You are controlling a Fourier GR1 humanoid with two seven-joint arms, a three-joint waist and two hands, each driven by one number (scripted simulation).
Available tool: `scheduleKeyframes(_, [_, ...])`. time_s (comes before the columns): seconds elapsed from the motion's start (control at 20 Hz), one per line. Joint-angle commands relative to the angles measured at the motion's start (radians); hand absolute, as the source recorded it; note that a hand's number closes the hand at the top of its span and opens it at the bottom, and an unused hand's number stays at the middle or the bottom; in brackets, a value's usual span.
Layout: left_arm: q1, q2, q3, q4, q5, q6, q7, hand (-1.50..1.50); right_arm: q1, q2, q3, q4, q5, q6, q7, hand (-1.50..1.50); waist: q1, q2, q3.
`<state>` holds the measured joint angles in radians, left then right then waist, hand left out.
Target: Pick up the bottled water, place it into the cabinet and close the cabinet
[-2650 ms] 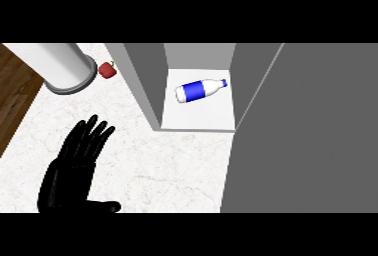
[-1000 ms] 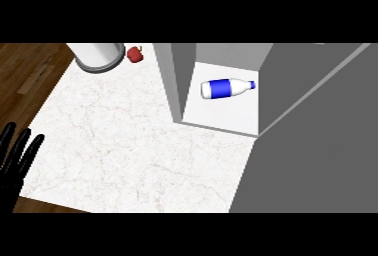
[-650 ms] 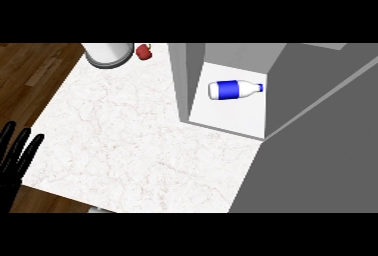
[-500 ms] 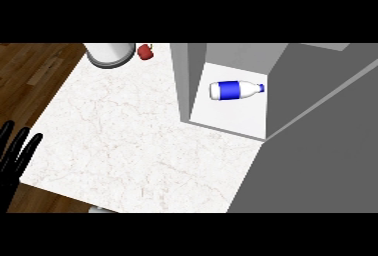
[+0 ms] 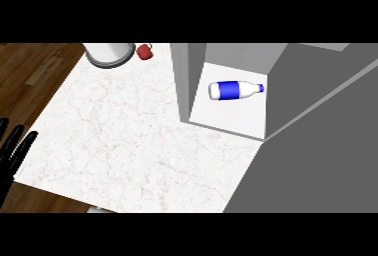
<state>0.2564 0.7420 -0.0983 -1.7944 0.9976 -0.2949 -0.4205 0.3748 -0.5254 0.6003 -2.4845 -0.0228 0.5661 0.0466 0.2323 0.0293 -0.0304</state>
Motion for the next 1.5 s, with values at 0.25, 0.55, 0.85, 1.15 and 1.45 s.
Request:
scheduleKeyframes(0.25, [-0.011,0.005,0.016,0.017,0.014,-0.016,0.000,-1.50,-0.060,0.083,0.089,0.008,-0.030,-0.034,0.088,1.50,-0.003,0.020,0.000])
scheduleKeyframes(0.55, [-0.035,0.022,0.024,0.007,0.020,-0.043,0.004,-1.50,-0.035,0.087,0.125,0.050,-0.104,0.002,0.070,1.50,0.038,0.047,0.003])
scheduleKeyframes(0.85, [-0.040,0.016,0.026,0.012,0.025,-0.045,0.002,-1.50,-0.037,0.117,0.079,0.075,-0.151,-0.029,0.081,1.50,0.048,0.054,0.005])
scheduleKeyframes(1.15, [-0.042,0.013,0.022,0.031,0.029,-0.055,0.007,-1.50,-0.124,0.146,-0.009,0.094,-0.117,-0.064,0.130,1.50,0.040,0.045,0.004])
scheduleKeyframes(1.45, [-0.052,0.023,0.037,0.043,0.031,-0.055,0.009,-1.50,-0.259,0.163,-0.057,0.170,-0.099,-0.077,0.243,1.50,0.046,0.038,0.005])
